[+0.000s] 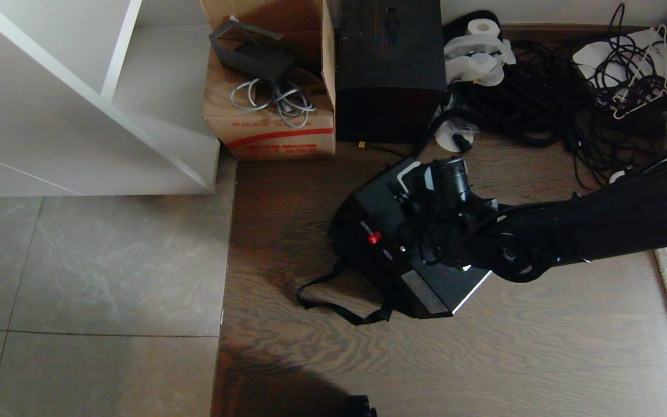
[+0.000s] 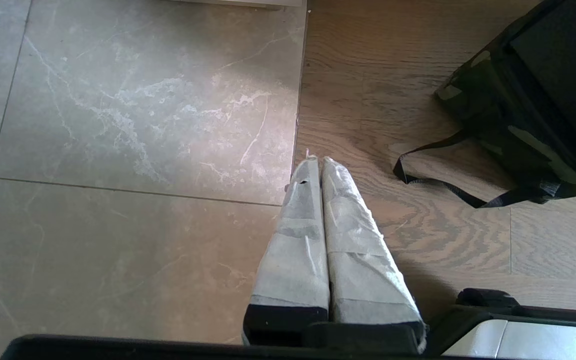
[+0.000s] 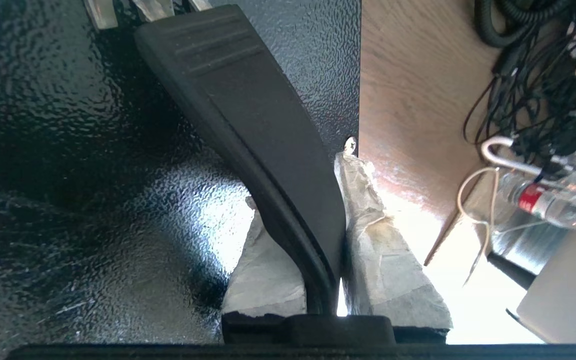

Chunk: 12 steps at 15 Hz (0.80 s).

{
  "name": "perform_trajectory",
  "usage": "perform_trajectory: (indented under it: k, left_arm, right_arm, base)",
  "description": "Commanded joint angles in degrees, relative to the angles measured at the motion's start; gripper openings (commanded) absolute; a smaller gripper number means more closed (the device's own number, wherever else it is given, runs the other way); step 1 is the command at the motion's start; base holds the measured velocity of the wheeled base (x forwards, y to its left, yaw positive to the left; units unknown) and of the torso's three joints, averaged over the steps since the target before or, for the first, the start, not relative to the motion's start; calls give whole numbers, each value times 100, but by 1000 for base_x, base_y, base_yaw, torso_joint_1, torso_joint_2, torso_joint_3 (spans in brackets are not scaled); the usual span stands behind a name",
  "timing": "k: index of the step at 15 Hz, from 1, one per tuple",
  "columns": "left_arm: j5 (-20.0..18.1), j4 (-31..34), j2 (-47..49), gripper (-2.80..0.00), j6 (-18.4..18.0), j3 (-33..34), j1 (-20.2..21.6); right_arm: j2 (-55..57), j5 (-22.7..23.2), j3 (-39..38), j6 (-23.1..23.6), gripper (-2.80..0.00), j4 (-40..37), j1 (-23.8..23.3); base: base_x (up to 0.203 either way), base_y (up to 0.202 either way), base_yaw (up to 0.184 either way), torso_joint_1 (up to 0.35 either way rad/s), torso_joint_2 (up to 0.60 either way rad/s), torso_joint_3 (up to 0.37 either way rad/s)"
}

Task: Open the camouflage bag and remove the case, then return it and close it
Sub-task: Place the black box back

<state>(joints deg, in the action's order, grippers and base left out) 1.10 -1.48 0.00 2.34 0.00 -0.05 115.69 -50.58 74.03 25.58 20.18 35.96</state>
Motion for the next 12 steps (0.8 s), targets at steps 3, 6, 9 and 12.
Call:
perform_trajectory:
  k: [3, 6, 9, 12]
  left_arm:
    - [5, -2, 0, -280, 3, 53, 5]
    - [5, -2, 0, -280, 3, 46, -2]
    - [5, -2, 0, -280, 3, 52, -4]
    - [5, -2, 0, -280, 3, 51, 3]
  right_arm:
    - [18, -13, -21, 144, -280, 25, 7]
    - [138, 22, 57, 164, -280, 39, 7]
    - [204, 31, 80, 216, -280, 39, 7]
    - [351, 31, 179, 278, -280, 162, 7]
  base:
    - [0, 0, 0, 0, 0, 0]
    - [0, 0, 0, 0, 0, 0]
    - [0, 0, 0, 0, 0, 0]
    - [0, 0, 0, 0, 0, 0]
